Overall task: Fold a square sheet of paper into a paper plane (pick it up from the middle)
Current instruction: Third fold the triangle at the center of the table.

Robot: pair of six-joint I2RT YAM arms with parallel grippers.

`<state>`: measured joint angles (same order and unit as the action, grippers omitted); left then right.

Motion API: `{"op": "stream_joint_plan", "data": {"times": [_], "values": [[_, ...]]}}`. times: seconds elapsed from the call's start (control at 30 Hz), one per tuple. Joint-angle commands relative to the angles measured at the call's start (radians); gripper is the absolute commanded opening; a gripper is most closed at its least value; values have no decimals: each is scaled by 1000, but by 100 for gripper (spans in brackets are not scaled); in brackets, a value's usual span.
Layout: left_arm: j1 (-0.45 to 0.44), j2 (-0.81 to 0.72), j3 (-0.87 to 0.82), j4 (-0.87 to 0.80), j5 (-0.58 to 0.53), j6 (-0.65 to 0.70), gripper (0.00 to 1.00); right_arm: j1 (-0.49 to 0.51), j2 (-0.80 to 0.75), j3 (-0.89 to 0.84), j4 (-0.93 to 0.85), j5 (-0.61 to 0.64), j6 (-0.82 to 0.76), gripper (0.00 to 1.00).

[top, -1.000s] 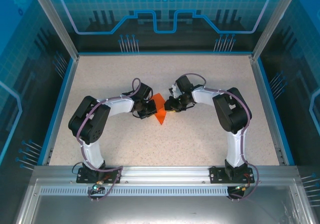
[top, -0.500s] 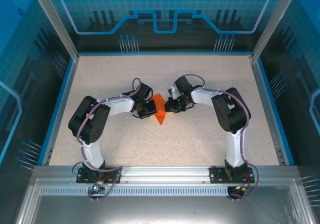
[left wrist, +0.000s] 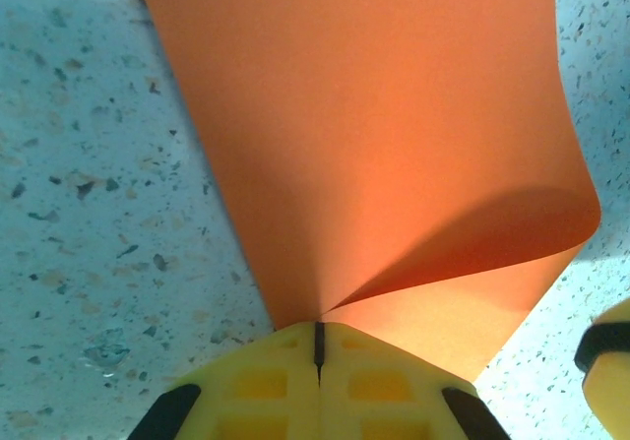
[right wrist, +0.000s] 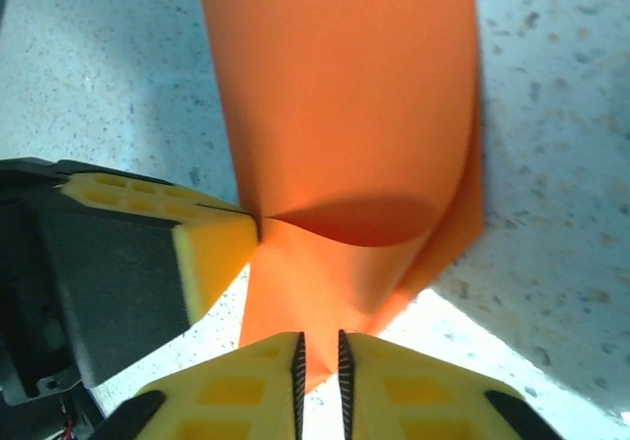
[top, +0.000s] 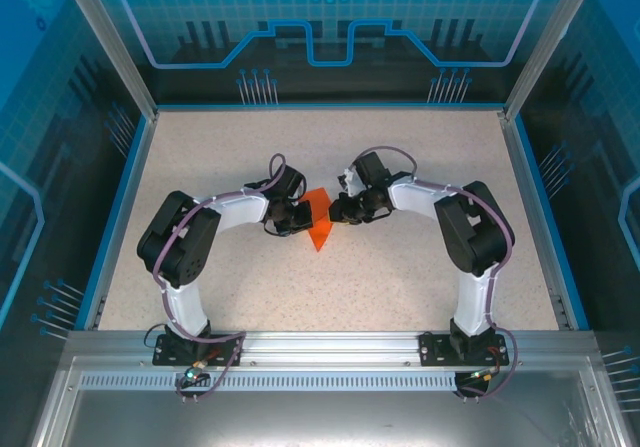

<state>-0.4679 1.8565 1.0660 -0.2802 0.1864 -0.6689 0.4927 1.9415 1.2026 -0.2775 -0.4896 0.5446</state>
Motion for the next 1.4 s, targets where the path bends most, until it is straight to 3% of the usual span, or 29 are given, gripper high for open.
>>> {"op": "stream_joint_plan", "data": {"times": [0.0,0.33,0.73,1.1,1.37], "values": [[-5,30,24,-48,-18,37,0,28,27,37,-32,-47,-46,16],[-6,35,21,-56,-24,31,0,44,123,83,-41,-87,-60,13],[-6,-21,52,-64,-17,22,0,62,158,72,-81,-12,-50,13],[-19,-210,-114,90,65,-118,3,124,91,-46,-13,94,201,13],[-84,-231,-193,112,69,-213,0,147,63,-88,59,86,315,13]]}}
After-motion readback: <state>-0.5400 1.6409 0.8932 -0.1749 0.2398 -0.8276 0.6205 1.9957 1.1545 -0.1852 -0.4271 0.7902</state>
